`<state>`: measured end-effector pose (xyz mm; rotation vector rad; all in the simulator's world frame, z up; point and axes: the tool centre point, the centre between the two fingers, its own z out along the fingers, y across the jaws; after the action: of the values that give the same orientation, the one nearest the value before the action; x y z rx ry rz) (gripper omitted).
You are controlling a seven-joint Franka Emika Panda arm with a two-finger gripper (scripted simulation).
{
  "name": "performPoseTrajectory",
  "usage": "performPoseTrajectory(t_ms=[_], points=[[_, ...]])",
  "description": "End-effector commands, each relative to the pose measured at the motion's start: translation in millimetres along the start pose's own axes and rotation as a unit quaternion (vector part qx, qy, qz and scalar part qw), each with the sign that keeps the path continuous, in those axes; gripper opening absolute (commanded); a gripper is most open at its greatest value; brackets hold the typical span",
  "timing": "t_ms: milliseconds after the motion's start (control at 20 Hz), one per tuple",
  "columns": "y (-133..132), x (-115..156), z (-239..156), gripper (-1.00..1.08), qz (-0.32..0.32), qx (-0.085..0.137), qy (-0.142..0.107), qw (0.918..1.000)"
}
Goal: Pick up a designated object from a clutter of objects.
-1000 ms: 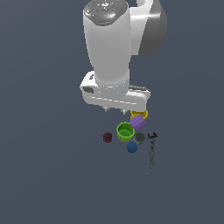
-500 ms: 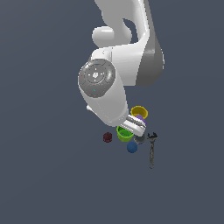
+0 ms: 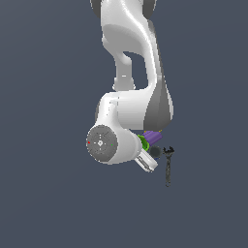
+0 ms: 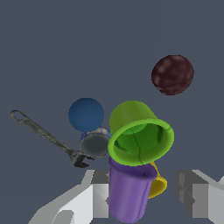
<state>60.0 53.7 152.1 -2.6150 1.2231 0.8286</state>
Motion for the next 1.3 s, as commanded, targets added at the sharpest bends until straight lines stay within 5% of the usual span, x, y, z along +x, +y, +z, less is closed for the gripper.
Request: performPoseTrajectory(t_ms=[0,550,1250], points=[[-5.4,4.3,14.6,0.28,0.035,-0.003,-0.027,0.9990],[-17.2,13.8,53.4,0.28,0.120,-0.019,-0.095,0.9879],[-17.3,11.3,72.6,0.28,0.129,-0.021,-0.102,0.9862]])
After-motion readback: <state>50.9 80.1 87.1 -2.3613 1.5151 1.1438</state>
